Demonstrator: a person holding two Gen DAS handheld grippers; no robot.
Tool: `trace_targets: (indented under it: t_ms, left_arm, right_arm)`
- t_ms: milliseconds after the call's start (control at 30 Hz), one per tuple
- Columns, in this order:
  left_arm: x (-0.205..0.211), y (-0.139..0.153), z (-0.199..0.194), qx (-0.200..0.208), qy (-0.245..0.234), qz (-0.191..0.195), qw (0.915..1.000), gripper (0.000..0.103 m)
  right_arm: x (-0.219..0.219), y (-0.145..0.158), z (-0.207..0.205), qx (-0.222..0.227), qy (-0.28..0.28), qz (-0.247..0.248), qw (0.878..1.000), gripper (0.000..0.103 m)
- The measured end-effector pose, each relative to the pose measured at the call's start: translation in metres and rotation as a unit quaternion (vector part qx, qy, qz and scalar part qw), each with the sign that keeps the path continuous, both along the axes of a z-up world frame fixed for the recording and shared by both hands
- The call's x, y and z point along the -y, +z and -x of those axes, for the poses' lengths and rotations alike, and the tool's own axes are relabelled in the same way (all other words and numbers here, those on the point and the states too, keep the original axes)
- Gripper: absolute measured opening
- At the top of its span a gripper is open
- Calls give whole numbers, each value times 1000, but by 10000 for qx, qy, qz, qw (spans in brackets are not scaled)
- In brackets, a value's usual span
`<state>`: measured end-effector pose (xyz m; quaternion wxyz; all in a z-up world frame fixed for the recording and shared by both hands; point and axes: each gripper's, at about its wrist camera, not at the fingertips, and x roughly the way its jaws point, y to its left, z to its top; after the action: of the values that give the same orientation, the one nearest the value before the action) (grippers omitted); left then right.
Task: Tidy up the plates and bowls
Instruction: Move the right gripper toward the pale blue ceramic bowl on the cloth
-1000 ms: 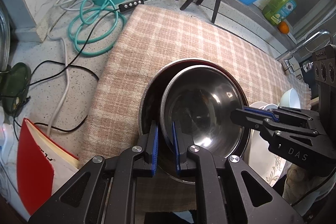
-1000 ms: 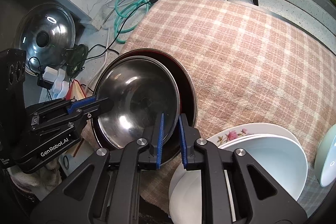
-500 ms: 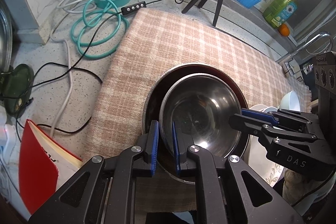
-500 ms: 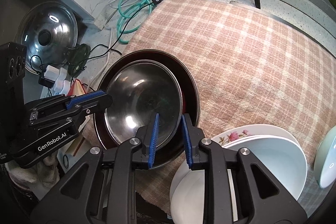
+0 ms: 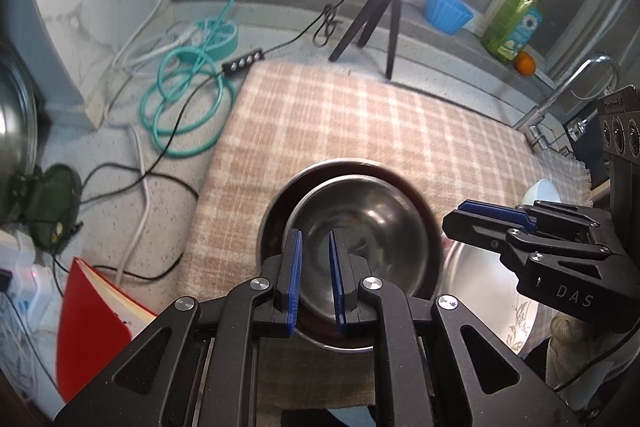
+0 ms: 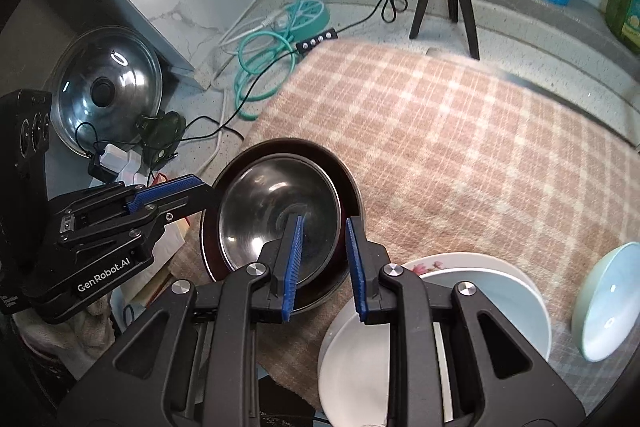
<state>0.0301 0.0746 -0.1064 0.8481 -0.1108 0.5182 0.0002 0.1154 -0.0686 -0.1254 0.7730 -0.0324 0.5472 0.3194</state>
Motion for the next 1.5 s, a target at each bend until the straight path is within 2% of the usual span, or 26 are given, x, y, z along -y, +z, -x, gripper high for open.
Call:
trace_targets:
  t_ms: [400,633,700,733,767,900,1000,1300,1367,1500]
  left_arm:
    - [29,12,-9,174,-309,183,9992,12]
    - [63,14,-17,209,-644,302,9973,12]
    - [72,15,-20,232,-738,322,9965,12]
    - [78,15,-21,249,-788,349,9960,12]
    - [82,15,-24,260,-823,383,9955,12]
    - [101,14,-31,262,-970,475,9938,12]
    - [120,12,-37,233,-1162,519,9916,12]
    - [175,0,-55,65,-1664,724,9834,12]
    - [187,-4,-59,21,-1757,769,9814,12]
    - [210,-10,-67,-78,-1951,882,9768,12]
  right_arm:
    - [48,29,7,600,-400,2,9974,23]
    - [94,38,6,639,-690,-83,9955,23]
    - [106,40,8,723,-778,51,9943,32]
    - [115,42,8,758,-852,100,9934,44]
    - [123,43,9,791,-938,126,9924,51]
    - [159,42,7,732,-1302,172,9886,52]
    - [188,38,6,625,-1641,173,9843,59]
    - [259,24,2,505,-2332,240,9708,59]
    - [274,17,2,435,-2484,252,9673,50]
    - [299,2,0,199,-2680,231,9629,40]
